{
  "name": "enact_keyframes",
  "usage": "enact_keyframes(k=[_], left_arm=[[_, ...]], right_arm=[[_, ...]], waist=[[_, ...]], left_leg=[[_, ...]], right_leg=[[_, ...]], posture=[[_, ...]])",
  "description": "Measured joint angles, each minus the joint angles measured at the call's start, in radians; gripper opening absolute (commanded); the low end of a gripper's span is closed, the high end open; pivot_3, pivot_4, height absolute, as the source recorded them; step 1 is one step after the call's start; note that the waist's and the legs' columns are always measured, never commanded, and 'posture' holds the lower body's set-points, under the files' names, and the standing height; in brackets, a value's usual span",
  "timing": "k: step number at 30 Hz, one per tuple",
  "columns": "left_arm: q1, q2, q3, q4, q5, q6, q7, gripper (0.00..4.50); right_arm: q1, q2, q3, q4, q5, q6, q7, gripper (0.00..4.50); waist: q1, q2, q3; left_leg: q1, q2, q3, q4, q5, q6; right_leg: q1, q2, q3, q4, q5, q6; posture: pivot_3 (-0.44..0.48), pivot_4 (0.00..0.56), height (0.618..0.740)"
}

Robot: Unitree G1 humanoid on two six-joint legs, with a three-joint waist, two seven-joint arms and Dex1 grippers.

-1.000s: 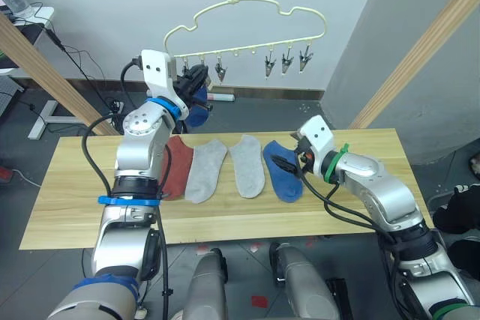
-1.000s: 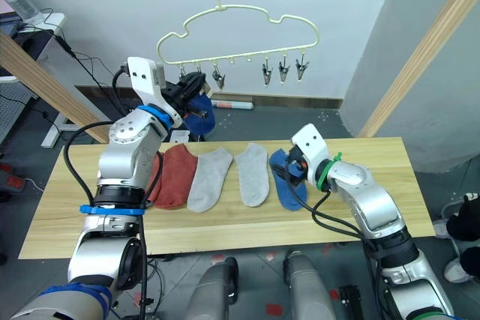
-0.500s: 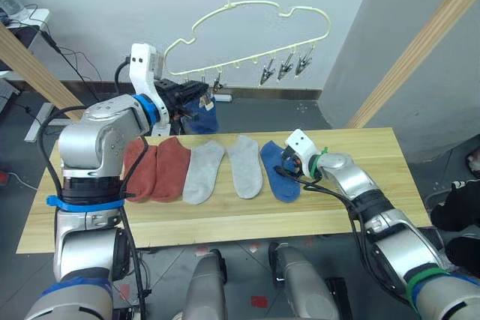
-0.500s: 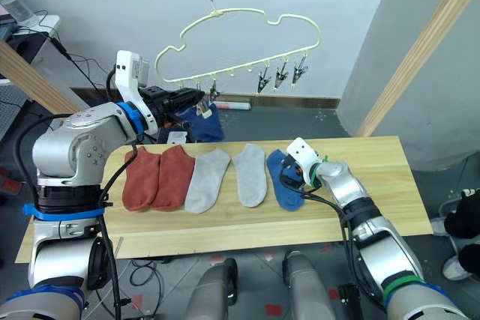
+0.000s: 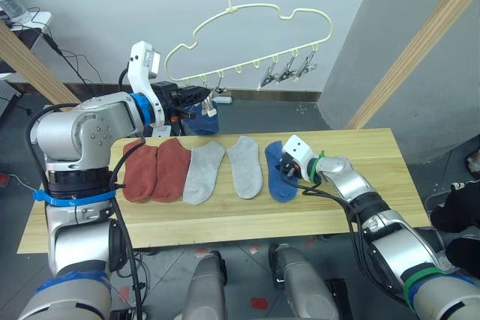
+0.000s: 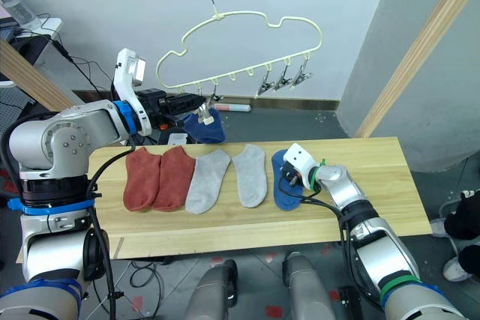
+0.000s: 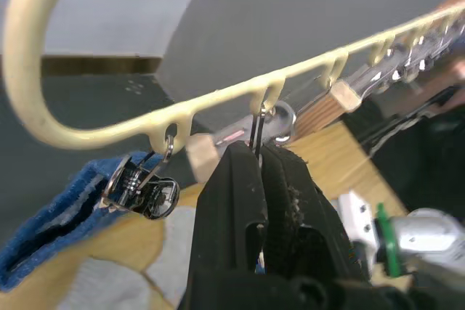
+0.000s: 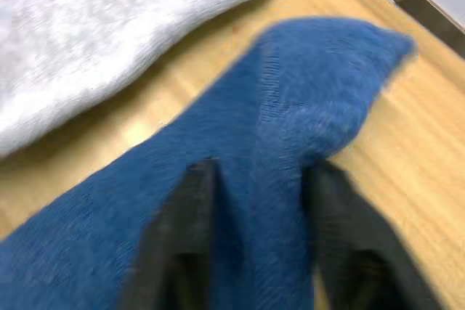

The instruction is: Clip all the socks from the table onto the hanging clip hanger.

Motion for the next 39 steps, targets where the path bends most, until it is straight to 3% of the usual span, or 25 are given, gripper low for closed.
enact_keyframes(k=[2, 3, 8, 12, 15, 23, 39], left_arm=[[-0.013, -0.012, 0.021, 0.011, -0.019, 0.041, 0.018, 0.00], [-0.022, -0.020, 0.030, 0.019, -0.032, 0.063, 0.023, 0.00], [-0.099, -0.064, 0.148, 0.107, -0.100, 0.236, 0.080, 0.00], [-0.113, -0.099, 0.207, 0.129, -0.131, 0.307, 0.108, 0.00], [-0.127, -0.126, 0.255, 0.144, -0.148, 0.356, 0.133, 0.00], [-0.156, -0.169, 0.307, 0.159, -0.149, 0.409, 0.173, 0.00], [-0.164, -0.188, 0.323, 0.145, -0.150, 0.434, 0.178, 0.00]], right_arm=[[0.019, -0.008, 0.000, -0.030, -0.007, -0.001, 0.008, 0.12], [0.032, -0.015, 0.000, -0.061, -0.006, 0.002, 0.018, 0.06], [0.199, -0.089, -0.068, -0.529, 0.137, 0.123, 0.142, 0.06], [0.208, -0.117, -0.111, -0.896, 0.262, 0.335, 0.173, 0.06], [0.215, -0.103, -0.079, -1.038, 0.312, 0.455, 0.167, 0.06], [0.185, -0.004, -0.052, -1.060, 0.350, 0.571, 0.086, 0.06], [0.126, 0.052, -0.041, -0.966, 0.359, 0.569, 0.067, 0.06]], waist=[[-0.001, 0.000, 0.000], [-0.001, 0.000, 0.000], [0.003, 0.001, 0.000], [0.003, 0.001, 0.000], [0.006, 0.000, 0.000], [0.007, 0.000, 0.000], [0.009, 0.000, 0.000]], left_leg=[[0.000, 0.000, 0.000, 0.000, 0.000, 0.000], [0.001, 0.000, 0.000, 0.000, 0.000, 0.000], [-0.001, 0.000, 0.000, -0.001, 0.000, 0.000], [0.000, 0.001, -0.002, -0.001, 0.000, 0.000], [0.001, 0.001, -0.002, -0.001, 0.000, -0.001], [-0.001, -0.001, -0.001, -0.002, 0.000, -0.001], [-0.005, -0.001, -0.001, -0.003, 0.000, -0.001]], right_leg=[[0.000, 0.000, 0.000, 0.000, 0.000, 0.000], [0.000, 0.000, 0.000, 0.000, 0.000, 0.000], [-0.001, 0.000, 0.000, 0.000, 0.000, 0.000], [0.000, 0.000, -0.002, 0.000, 0.000, 0.000], [0.000, 0.000, -0.002, 0.000, 0.000, 0.000], [-0.001, -0.001, -0.001, -0.001, 0.000, 0.000], [-0.005, -0.002, -0.001, -0.002, 0.000, 0.000]], posture=[[-0.027, 0.310, 0.740], [-0.027, 0.310, 0.740], [-0.023, 0.312, 0.740], [-0.031, 0.307, 0.740], [-0.041, 0.304, 0.740], [-0.043, 0.298, 0.740], [-0.027, 0.292, 0.740]])
